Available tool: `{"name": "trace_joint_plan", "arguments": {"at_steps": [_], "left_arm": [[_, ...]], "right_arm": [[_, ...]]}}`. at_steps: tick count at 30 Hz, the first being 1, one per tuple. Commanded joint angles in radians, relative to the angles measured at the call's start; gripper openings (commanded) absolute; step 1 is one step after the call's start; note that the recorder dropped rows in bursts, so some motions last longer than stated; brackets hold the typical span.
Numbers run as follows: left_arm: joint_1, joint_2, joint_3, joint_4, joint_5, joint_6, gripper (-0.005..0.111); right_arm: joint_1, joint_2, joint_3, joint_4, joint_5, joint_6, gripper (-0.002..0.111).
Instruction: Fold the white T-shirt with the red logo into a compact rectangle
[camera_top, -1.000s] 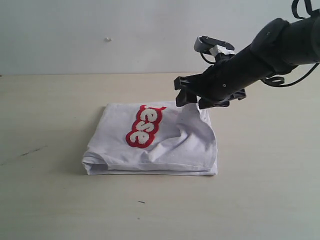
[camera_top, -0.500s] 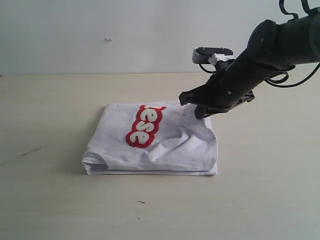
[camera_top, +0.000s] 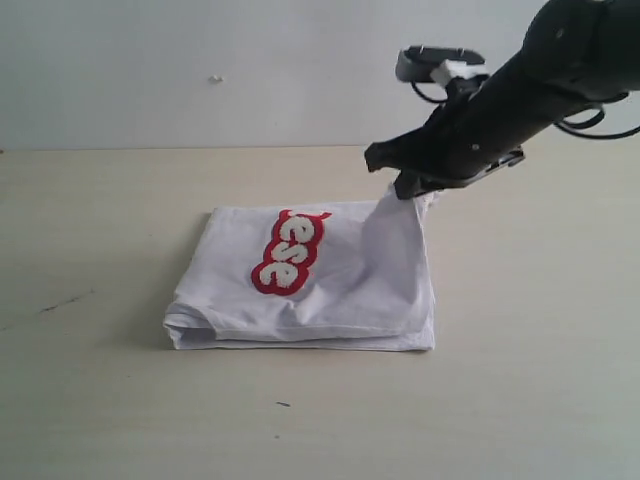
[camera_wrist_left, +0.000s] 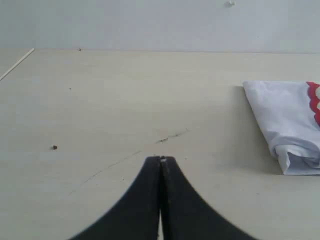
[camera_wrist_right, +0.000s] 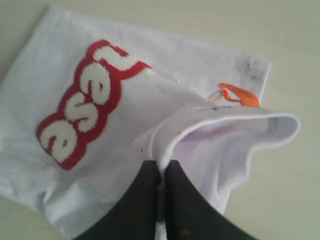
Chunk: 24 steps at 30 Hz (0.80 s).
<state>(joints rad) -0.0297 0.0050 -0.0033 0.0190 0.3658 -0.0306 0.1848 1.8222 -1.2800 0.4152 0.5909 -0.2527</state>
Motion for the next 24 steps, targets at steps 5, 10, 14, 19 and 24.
{"name": "trace_joint_plan", "arguments": {"at_steps": [5, 10, 14, 19, 24], "left_arm": [[0.003, -0.005, 0.003, -0.003, -0.012, 0.005, 0.000], [0.003, -0.005, 0.003, -0.003, -0.012, 0.005, 0.000], [0.003, -0.005, 0.003, -0.003, -0.012, 0.005, 0.000], [0.003, -0.005, 0.003, -0.003, -0.012, 0.005, 0.000], [0.003, -0.005, 0.003, -0.003, -0.012, 0.005, 0.000]], "right_arm": [[0.000, -0.232, 0.050, -0.005, -0.010, -0.009, 0.000], [0.000, -0.233, 0.086, -0.007, 0.002, -0.009, 0.002], [0.000, -0.211, 0.086, -0.009, 0.020, -0.007, 0.037], [0.000, -0.217, 0.086, -0.009, -0.010, 0.008, 0.053], [0.000, -0.136, 0.086, -0.005, 0.044, -0.038, 0.002]]}}
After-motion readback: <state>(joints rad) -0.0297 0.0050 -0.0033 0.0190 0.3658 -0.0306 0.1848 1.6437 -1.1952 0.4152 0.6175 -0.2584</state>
